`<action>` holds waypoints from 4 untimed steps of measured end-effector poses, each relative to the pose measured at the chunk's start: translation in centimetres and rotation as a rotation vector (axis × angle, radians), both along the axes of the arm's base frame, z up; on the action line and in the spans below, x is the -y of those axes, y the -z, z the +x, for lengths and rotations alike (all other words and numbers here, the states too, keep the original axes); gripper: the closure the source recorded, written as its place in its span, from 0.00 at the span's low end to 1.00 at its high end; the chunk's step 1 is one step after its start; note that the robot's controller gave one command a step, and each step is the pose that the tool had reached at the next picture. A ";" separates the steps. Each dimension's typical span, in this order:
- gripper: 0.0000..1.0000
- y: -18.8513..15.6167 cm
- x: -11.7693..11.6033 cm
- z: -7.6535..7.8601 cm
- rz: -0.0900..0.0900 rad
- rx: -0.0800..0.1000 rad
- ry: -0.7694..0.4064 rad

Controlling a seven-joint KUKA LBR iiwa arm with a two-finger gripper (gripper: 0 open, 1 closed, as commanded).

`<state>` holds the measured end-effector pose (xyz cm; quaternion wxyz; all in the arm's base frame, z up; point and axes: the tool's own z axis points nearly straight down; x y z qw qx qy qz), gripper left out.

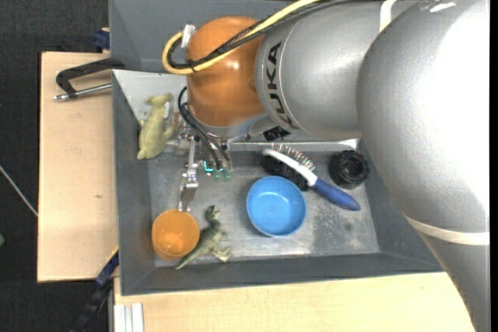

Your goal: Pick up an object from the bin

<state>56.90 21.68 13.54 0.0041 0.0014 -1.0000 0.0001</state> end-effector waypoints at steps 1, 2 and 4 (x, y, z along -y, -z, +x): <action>0.00 0.1 0.0 -1.1 0.007 0.027 -0.109; 0.00 -2.7 2.7 -6.3 0.003 0.009 -0.471; 1.00 5.5 9.0 -6.9 0.005 0.009 -0.524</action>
Offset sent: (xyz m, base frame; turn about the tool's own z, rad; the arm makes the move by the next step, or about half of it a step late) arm -0.0671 -0.0007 -0.0399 -0.2930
